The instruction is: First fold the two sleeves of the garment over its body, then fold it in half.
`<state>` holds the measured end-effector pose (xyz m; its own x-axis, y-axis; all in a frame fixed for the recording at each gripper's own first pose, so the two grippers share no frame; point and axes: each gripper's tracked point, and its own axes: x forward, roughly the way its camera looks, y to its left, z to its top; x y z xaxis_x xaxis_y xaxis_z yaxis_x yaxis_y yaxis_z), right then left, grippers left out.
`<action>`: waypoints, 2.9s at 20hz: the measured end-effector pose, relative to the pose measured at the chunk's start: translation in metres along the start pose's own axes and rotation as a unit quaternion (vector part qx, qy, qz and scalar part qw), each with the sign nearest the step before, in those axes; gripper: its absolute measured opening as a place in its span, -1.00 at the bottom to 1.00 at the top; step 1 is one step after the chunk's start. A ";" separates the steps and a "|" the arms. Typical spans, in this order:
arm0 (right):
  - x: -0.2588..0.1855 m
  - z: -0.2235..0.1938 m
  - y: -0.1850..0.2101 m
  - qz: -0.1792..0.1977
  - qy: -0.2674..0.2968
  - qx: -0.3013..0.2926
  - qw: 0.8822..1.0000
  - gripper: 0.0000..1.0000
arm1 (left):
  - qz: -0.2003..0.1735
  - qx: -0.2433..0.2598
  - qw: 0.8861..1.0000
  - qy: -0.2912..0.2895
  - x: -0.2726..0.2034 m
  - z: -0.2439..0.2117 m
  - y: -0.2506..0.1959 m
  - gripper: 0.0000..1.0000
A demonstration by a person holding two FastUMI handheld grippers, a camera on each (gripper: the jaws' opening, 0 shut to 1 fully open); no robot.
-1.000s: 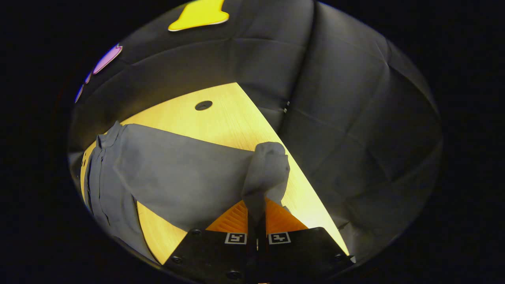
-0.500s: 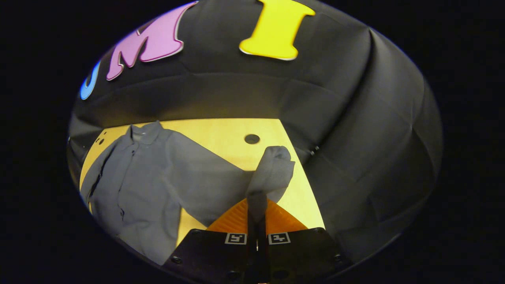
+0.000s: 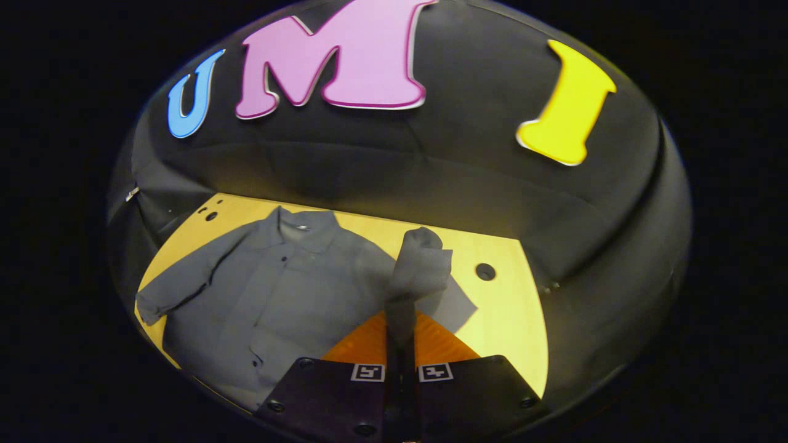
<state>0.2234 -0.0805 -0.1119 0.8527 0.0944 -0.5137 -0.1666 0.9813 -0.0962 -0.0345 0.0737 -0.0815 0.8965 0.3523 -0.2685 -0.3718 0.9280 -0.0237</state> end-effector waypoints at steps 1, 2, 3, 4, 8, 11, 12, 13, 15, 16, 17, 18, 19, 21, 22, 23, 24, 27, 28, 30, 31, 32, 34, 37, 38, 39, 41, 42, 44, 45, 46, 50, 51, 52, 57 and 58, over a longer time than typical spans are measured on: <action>0.005 0.002 0.018 0.013 0.002 0.000 1.000 -0.90 | 0.008 -0.006 1.000 0.004 0.002 -0.004 0.010 0.94; 0.011 0.003 0.037 0.027 0.004 -0.002 1.000 -0.89 | 0.017 -0.012 1.000 0.008 0.002 -0.005 0.019 0.94; 0.016 0.005 0.056 0.040 0.005 -0.006 0.999 -0.90 | 0.027 -0.018 0.999 0.011 0.001 -0.009 0.029 0.94; 0.020 0.007 0.074 0.056 0.005 -0.009 0.998 -0.90 | 0.036 -0.024 0.999 0.013 0.001 -0.010 0.037 0.94; 0.040 0.007 0.149 0.116 0.008 -0.019 0.993 -0.90 | 0.064 -0.041 0.997 0.024 0.003 -0.020 0.063 0.94; 0.056 0.002 0.190 0.145 0.022 0.001 0.989 -0.90 | 0.078 -0.051 0.995 0.033 0.004 -0.028 0.075 0.94; 0.060 -0.001 0.202 0.154 0.024 0.010 0.988 -0.90 | 0.082 -0.054 0.995 0.035 0.004 -0.030 0.079 0.94; 0.064 -0.002 0.212 0.162 0.027 0.021 0.986 -0.90 | 0.086 -0.056 0.994 0.038 0.004 -0.032 0.083 0.94; 0.069 -0.005 0.233 0.183 0.033 0.043 0.982 -0.90 | 0.091 -0.061 0.993 0.045 0.008 -0.039 0.088 0.94; 0.072 -0.008 0.245 0.193 0.035 0.054 0.979 -0.90 | 0.093 -0.064 0.992 0.050 0.010 -0.043 0.090 0.94; 0.076 -0.011 0.254 0.199 0.037 0.064 0.977 -0.90 | 0.094 -0.067 0.992 0.054 0.011 -0.045 0.092 0.94; 0.081 -0.014 0.265 0.208 0.042 0.077 0.974 -0.91 | 0.096 -0.069 0.991 0.058 0.014 -0.048 0.094 0.94; 0.086 -0.018 0.274 0.211 0.046 0.089 0.972 -0.91 | 0.098 -0.071 0.991 0.062 0.015 -0.051 0.095 0.94; 0.096 -0.022 0.289 0.220 0.056 0.115 0.967 -0.89 | 0.100 -0.073 0.990 0.067 0.018 -0.054 0.097 0.94; 0.099 -0.024 0.298 0.228 0.063 0.133 0.963 -1.00 | 0.102 -0.074 0.990 0.067 0.018 -0.052 0.097 0.94; 0.103 -0.028 0.306 0.232 0.072 0.153 0.958 -0.82 | 0.103 -0.075 0.990 0.066 0.021 -0.053 0.099 0.94; 0.099 -0.027 0.310 0.238 0.081 0.171 0.953 -0.75 | 0.104 -0.076 0.990 0.066 0.024 -0.053 0.102 0.94; 0.102 -0.023 0.323 0.244 0.085 0.198 0.946 0.21 | 0.106 -0.079 0.989 0.069 0.030 -0.055 0.109 0.94; 0.099 -0.022 0.321 0.239 0.077 0.194 0.948 0.57 | 0.105 -0.082 0.988 0.073 0.030 -0.056 0.111 0.94; 0.097 -0.022 0.314 0.220 0.058 0.170 0.959 0.94 | 0.103 -0.079 0.988 0.079 0.032 -0.057 0.118 0.94; 0.094 -0.023 0.311 0.212 0.052 0.158 0.963 0.97 | 0.105 -0.072 0.988 0.084 0.033 -0.058 0.125 0.94; 0.089 -0.025 0.306 0.203 0.047 0.147 0.967 0.97 | 0.108 -0.068 0.988 0.087 0.036 -0.058 0.132 0.94; 0.076 -0.024 0.293 0.188 0.033 0.134 0.973 0.97 | 0.115 -0.065 0.988 0.086 0.043 -0.057 0.147 0.94; 0.054 -0.021 0.261 0.156 0.003 0.115 0.981 0.97 | 0.129 -0.063 0.986 0.082 0.059 -0.060 0.170 0.94; 0.046 -0.019 0.249 0.144 -0.007 0.110 0.983 0.97 | 0.136 -0.065 0.985 0.083 0.063 -0.064 0.178 0.94; 0.038 -0.016 0.238 0.134 -0.018 0.105 0.985 0.97 | 0.142 -0.070 0.984 0.085 0.067 -0.068 0.187 0.94; 0.021 -0.010 0.211 0.111 -0.037 0.102 0.988 0.97 | 0.156 -0.084 0.980 0.090 0.073 -0.077 0.205 0.94; 0.012 -0.007 0.197 0.099 -0.045 0.101 0.989 0.98 | 0.163 -0.090 0.978 0.093 0.076 -0.083 0.213 0.94; -0.007 -0.001 0.171 0.077 -0.064 0.098 0.990 0.97 | 0.178 -0.099 0.974 0.100 0.085 -0.095 0.231 0.94; -0.016 0.001 0.157 0.064 -0.073 0.094 0.991 0.97 | 0.186 -0.100 0.972 0.103 0.091 -0.099 0.241 0.94; -0.027 0.000 0.141 0.049 -0.079 0.090 0.992 0.97 | 0.194 -0.100 0.970 0.108 0.096 -0.105 0.251 0.94; -0.074 -0.006 0.090 -0.003 -0.092 0.077 0.993 0.97 | 0.213 -0.105 0.964 0.124 0.124 -0.122 0.281 0.94; -0.085 -0.010 0.079 -0.016 -0.094 0.072 0.993 0.97 | 0.212 -0.110 0.962 0.131 0.131 -0.127 0.284 0.94; -0.097 -0.014 0.070 -0.028 -0.094 0.067 0.993 0.97 | 0.214 -0.114 0.960 0.140 0.136 -0.131 0.289 0.95; -0.156 -0.033 0.042 -0.077 -0.095 0.070 0.990 0.97 | 0.208 -0.134 0.952 0.179 0.162 -0.154 0.292 0.94; -0.166 -0.037 0.038 -0.084 -0.094 0.077 0.989 0.97 | 0.204 -0.131 0.953 0.185 0.167 -0.156 0.291 0.95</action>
<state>0.0568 -0.0656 -0.0620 0.9416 -0.0559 -0.3321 0.0494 0.9984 -0.0279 -0.0307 0.3832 -0.2835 0.5372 0.5651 -0.6261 -0.7612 0.6446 -0.0714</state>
